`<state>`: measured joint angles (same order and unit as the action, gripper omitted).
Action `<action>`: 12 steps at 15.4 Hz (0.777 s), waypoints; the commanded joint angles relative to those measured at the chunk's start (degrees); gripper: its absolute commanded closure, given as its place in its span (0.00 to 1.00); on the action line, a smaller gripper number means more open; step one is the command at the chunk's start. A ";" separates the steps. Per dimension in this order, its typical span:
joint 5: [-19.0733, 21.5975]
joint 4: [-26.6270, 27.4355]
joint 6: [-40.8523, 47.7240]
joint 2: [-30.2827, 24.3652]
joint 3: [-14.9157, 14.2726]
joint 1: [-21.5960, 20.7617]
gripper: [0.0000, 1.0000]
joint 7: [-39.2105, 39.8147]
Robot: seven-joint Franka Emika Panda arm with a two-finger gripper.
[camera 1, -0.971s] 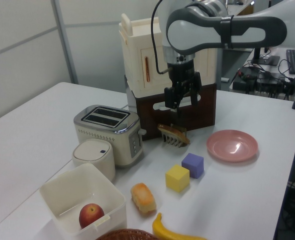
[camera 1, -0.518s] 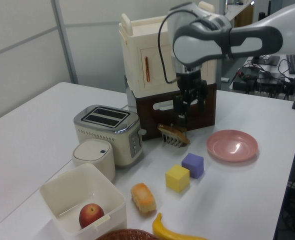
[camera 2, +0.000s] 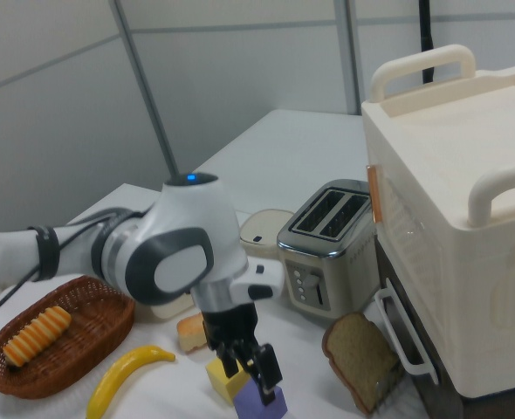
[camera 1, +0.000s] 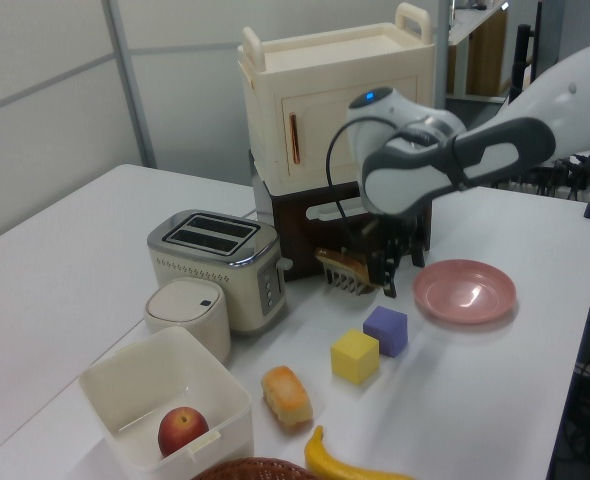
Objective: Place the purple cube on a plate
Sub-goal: 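Move the open gripper over the purple cube and lower it, then close the gripper on the purple cube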
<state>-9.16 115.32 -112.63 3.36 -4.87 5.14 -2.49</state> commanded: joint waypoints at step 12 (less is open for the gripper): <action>-0.77 3.60 -17.27 10.17 -0.93 -3.38 0.00 -2.78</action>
<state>-9.50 118.14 -127.04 12.19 -4.86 3.06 -3.12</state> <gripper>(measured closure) 0.000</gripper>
